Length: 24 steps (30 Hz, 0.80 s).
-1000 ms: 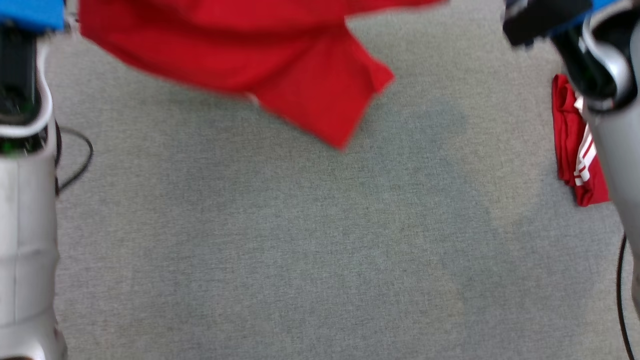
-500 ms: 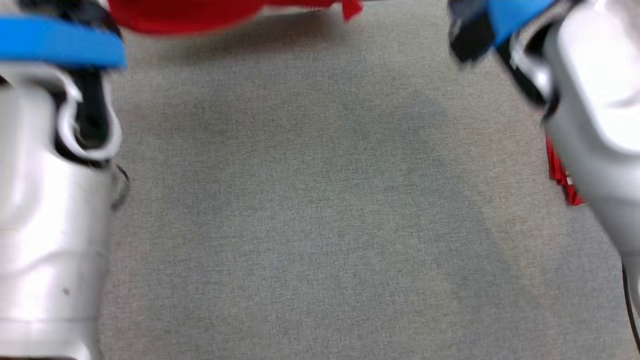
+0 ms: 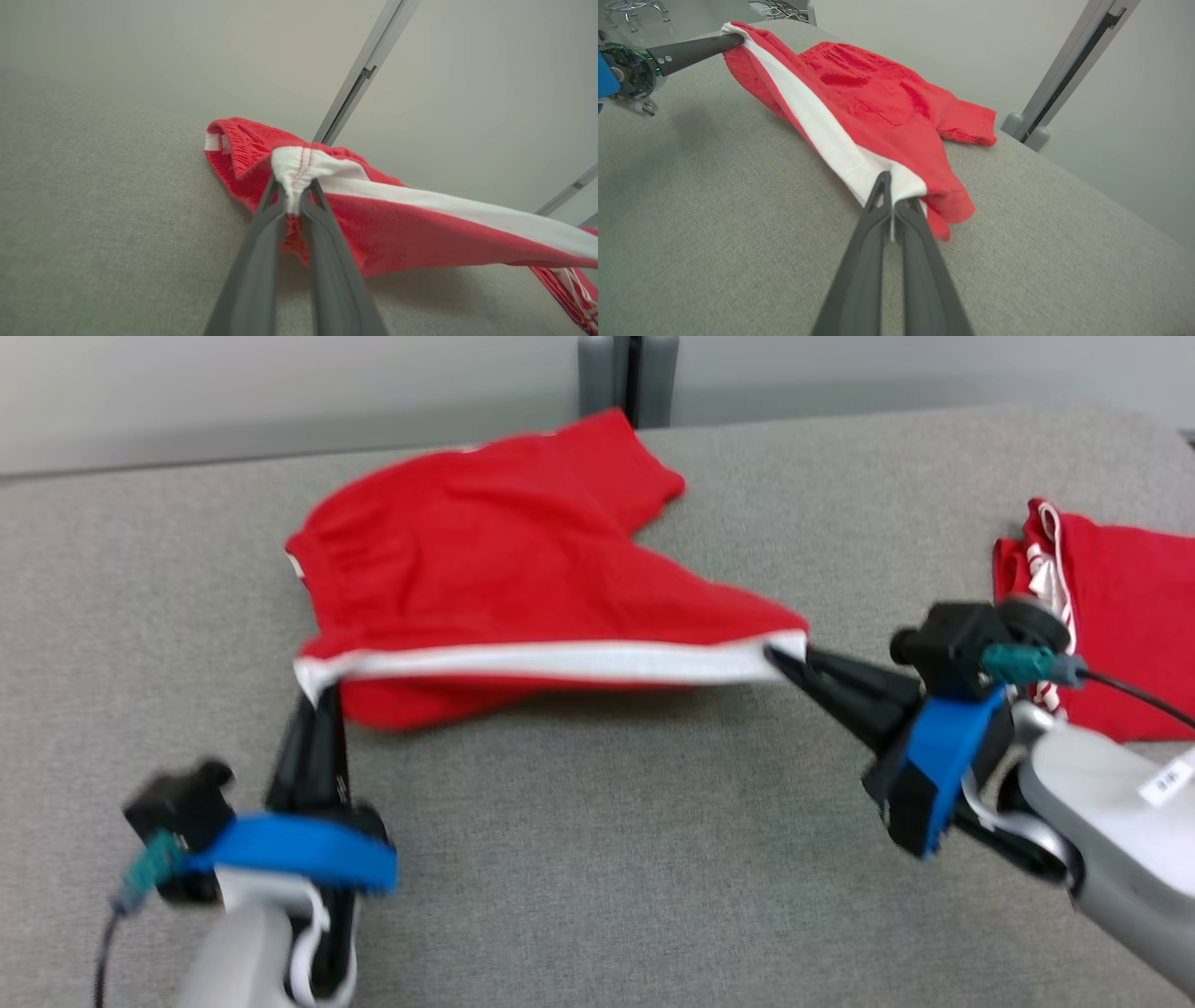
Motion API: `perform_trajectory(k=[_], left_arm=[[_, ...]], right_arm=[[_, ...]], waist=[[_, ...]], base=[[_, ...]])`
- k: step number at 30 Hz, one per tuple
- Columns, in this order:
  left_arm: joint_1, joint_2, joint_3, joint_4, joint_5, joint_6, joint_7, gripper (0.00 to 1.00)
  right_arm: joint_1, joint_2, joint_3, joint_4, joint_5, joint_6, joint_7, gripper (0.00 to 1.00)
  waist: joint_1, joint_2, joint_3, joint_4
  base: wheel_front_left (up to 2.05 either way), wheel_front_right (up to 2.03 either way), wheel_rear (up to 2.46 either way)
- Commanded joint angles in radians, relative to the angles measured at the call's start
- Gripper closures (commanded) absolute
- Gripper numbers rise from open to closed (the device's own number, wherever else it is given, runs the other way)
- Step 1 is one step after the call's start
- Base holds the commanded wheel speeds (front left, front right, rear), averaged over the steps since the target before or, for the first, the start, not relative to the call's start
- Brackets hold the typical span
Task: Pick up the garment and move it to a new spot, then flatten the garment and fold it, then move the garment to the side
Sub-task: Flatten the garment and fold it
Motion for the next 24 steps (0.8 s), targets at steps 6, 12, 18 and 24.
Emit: perform_trajectory(k=[6, 12, 18, 24], left_arm=[[0.240, 0.020, -0.043, -0.114, 0.068, 0.023, 0.001, 1.00], [0.458, 0.045, -0.061, -0.304, 0.090, 0.086, 0.041, 1.00], [0.631, 0.072, -0.115, -0.510, 0.146, 0.142, 0.101, 1.00], [0.613, 0.071, -0.122, -0.578, 0.150, 0.160, 0.141, 1.00]], right_arm=[[0.208, -0.111, -0.062, -0.145, 0.112, 0.000, 0.112, 1.00], [0.454, -0.200, -0.211, -0.268, 0.184, -0.001, 0.275, 1.00], [0.708, -0.161, -0.469, -0.393, 0.145, -0.001, 0.389, 1.00], [0.782, -0.059, -0.631, -0.468, 0.000, 0.000, 0.465, 1.00]], waist=[[0.0002, 0.0000, -0.098, 0.027], [0.0002, 0.0000, -0.125, 0.034], [0.0002, 0.0000, -0.119, 0.036], [0.0002, 0.0000, -0.107, 0.047]], base=[[0.00, 0.00, 0.00], [0.00, 0.00, 0.00], [0.00, 0.00, 0.00], [0.00, 0.00, 0.00]])
